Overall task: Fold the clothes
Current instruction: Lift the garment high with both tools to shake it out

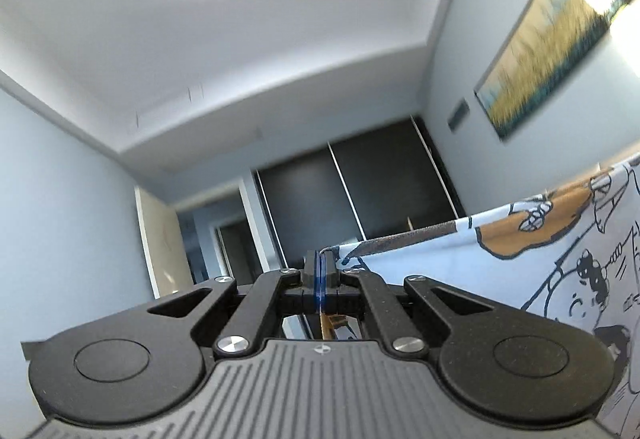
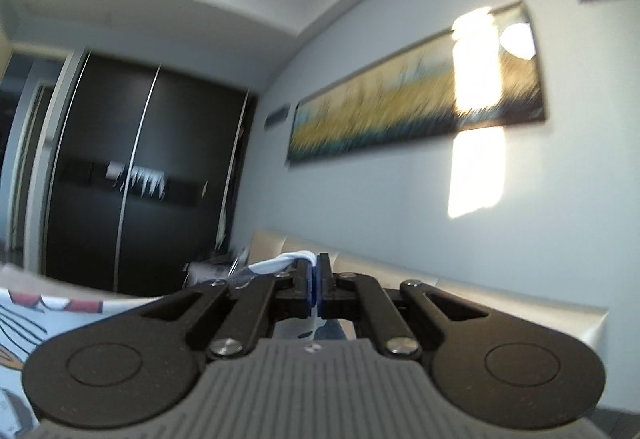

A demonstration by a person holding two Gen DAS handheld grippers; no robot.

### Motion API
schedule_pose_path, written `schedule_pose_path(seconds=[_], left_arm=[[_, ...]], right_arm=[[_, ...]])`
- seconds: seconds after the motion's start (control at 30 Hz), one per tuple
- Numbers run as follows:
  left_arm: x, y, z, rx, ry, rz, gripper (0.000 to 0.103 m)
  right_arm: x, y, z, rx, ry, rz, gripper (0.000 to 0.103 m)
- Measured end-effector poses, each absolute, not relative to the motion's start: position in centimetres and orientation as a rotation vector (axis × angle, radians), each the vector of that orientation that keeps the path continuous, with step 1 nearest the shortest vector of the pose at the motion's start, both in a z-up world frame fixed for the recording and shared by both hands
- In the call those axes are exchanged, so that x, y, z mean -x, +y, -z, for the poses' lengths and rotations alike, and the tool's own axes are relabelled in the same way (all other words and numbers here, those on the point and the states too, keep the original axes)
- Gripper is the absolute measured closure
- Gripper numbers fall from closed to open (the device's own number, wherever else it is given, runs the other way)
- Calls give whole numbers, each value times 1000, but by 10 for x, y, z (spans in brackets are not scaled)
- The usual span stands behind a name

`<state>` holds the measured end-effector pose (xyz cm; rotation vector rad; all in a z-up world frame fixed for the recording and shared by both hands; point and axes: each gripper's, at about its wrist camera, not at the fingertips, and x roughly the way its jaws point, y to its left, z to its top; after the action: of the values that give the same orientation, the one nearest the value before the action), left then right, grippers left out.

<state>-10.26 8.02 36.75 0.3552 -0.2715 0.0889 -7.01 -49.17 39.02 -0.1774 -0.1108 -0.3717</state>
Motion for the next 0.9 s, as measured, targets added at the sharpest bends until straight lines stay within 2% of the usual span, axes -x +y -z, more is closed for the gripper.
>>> schedule_pose_path(seconds=[0.27, 0.43, 0.6, 0.9], left_arm=[[152, 69, -397, -330, -351, -27, 103], [151, 74, -394, -305, -333, -11, 103], [123, 69, -382, -327, -224, 7, 103], [8, 55, -322, -365, 91, 56, 103]], right_arm=[[139, -501, -444, 170, -358, 488, 100], [149, -504, -453, 166, -405, 510, 100], [112, -505, -442, 210, -326, 505, 100], [-25, -519, -361, 220, -44, 488, 100]])
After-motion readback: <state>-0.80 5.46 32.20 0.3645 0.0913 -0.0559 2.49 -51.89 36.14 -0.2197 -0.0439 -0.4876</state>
